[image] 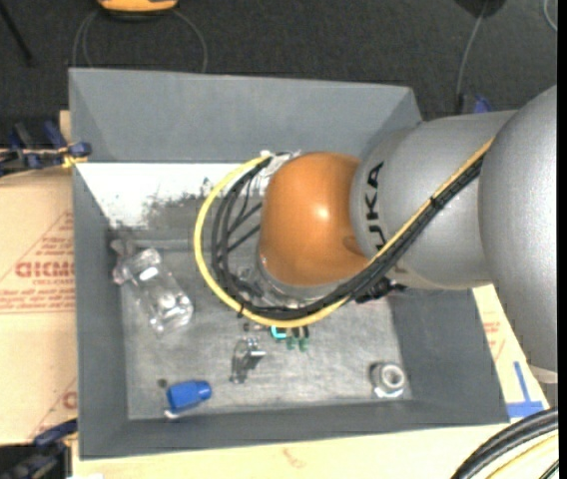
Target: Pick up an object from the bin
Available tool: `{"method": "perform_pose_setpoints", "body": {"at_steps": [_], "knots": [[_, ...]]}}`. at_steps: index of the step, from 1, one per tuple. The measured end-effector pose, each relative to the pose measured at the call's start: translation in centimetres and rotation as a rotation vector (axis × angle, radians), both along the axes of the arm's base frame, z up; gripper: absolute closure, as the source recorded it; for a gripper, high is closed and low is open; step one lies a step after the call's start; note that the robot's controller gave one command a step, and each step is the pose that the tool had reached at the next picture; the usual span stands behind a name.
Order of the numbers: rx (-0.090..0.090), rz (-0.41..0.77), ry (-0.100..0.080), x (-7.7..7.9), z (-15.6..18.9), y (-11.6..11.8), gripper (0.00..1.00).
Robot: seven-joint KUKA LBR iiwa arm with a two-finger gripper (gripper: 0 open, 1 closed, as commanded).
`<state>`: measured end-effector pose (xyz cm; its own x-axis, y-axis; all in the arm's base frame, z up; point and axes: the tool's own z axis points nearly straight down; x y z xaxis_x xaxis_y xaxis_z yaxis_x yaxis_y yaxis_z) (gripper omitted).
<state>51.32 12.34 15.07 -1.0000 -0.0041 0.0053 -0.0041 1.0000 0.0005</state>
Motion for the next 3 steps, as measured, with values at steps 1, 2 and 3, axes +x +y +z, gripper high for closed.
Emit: {"method": "perform_pose_setpoints", "body": {"at_steps": [1, 2, 3], "knots": [[0.003, 0.125, -0.014, -2.9, -7.6, 8.1, 0.00], [0.002, 0.539, -0.014, -1.2, -1.2, 8.5, 0.00], [0.002, 0.855, -0.004, -3.2, -4.1, 6.2, 0.00]]}}
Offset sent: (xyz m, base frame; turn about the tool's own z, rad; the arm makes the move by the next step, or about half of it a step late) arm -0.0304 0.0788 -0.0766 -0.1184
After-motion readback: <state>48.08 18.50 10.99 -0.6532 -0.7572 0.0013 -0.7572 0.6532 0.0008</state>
